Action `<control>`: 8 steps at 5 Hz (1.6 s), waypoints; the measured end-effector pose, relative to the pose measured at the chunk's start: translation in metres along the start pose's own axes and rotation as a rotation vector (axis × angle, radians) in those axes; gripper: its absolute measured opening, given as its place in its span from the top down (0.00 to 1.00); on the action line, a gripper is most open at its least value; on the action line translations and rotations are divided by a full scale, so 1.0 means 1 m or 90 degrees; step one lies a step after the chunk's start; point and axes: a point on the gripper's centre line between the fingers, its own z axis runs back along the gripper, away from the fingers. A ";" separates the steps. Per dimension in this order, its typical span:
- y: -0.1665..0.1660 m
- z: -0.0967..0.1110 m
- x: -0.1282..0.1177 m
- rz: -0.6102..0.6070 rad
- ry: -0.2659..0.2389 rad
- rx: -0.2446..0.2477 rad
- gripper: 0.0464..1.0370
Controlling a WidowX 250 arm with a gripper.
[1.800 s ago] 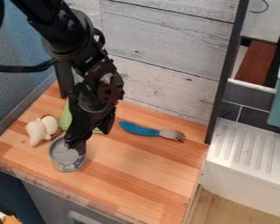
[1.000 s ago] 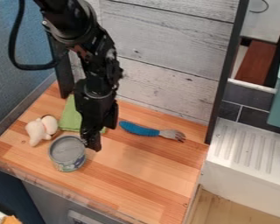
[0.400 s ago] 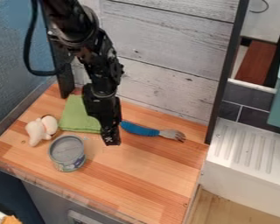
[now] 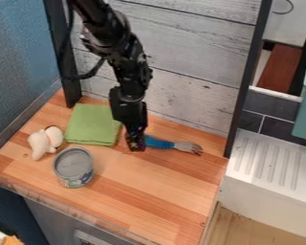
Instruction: Move the blue fork to the left edge of the table
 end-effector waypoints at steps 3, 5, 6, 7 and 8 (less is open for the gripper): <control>-0.012 -0.035 -0.019 -0.057 -0.013 0.006 0.04; -0.015 -0.037 -0.022 -0.081 -0.020 0.002 0.37; -0.012 -0.037 -0.022 -0.090 -0.022 0.004 0.64; -0.006 -0.035 -0.019 -0.104 -0.025 0.007 0.65; 0.004 -0.031 -0.010 -0.128 -0.033 0.024 0.65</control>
